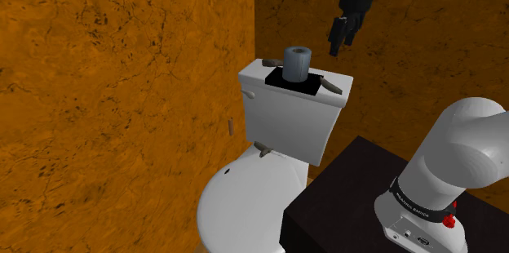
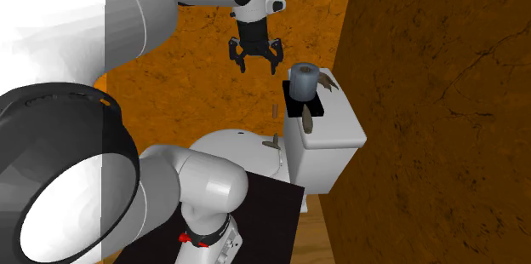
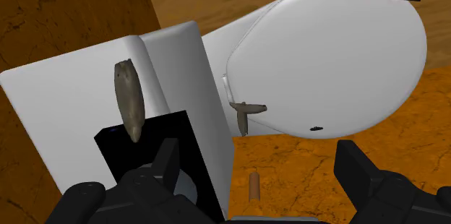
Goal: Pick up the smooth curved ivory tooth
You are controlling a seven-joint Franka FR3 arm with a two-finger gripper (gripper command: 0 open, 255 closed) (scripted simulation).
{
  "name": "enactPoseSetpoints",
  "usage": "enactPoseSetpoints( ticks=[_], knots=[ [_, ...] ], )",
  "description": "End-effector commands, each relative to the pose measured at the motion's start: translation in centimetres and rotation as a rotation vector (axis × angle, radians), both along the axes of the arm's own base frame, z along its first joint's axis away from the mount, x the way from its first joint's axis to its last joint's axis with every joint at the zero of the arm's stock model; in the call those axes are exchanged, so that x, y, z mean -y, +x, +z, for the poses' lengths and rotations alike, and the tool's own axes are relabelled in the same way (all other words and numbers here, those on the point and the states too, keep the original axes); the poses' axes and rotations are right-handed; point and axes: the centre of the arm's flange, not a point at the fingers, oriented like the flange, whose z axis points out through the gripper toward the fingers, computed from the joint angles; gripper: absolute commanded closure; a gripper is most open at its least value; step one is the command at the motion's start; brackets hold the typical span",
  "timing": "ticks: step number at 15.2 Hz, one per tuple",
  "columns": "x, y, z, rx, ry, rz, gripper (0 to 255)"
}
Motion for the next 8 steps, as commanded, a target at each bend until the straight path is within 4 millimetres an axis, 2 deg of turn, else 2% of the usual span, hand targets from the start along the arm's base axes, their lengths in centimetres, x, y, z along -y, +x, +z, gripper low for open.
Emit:
enactPoseSetpoints(
  ticks=[1, 8],
  knots=[
    [0.0, 0.0, 0.0, 0.0, 0.0, 0.0, 0],
    [6.9, 3.6, -6.2, -0.041, 0.044, 0.074, 0]
  ],
)
